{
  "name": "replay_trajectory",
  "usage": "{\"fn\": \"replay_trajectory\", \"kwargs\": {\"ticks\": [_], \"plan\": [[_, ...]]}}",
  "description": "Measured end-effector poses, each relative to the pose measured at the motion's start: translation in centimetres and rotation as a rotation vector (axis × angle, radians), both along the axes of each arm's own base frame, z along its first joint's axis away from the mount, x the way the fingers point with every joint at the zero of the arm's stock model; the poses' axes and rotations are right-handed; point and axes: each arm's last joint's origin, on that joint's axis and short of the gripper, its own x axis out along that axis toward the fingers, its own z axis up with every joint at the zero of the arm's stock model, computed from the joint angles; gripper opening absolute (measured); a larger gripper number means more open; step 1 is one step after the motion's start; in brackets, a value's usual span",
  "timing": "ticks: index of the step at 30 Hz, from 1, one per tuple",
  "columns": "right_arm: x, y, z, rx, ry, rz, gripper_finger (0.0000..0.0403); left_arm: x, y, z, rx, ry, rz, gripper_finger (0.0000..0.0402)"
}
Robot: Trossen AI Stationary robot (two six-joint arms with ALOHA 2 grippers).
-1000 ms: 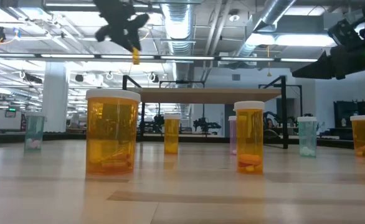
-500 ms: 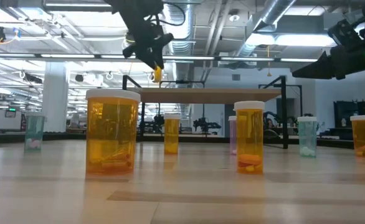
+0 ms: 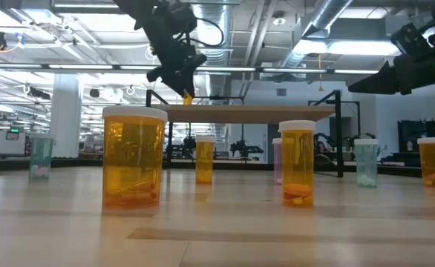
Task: Pick and place medicine bottles onto shelf by color
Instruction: Put the top small orange pill bottle on the shelf
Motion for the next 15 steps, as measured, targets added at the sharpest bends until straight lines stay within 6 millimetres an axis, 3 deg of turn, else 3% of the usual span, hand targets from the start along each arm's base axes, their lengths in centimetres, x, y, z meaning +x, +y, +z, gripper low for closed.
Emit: {"fn": "replay_trajectory", "kwargs": {"ticks": [15], "plan": [[0.0, 0.0, 0.0, 0.0, -0.001, 0.0, 0.026, 0.1, 0.7, -1.1, 0.036, -0.015, 0.027, 0.0112]]}}
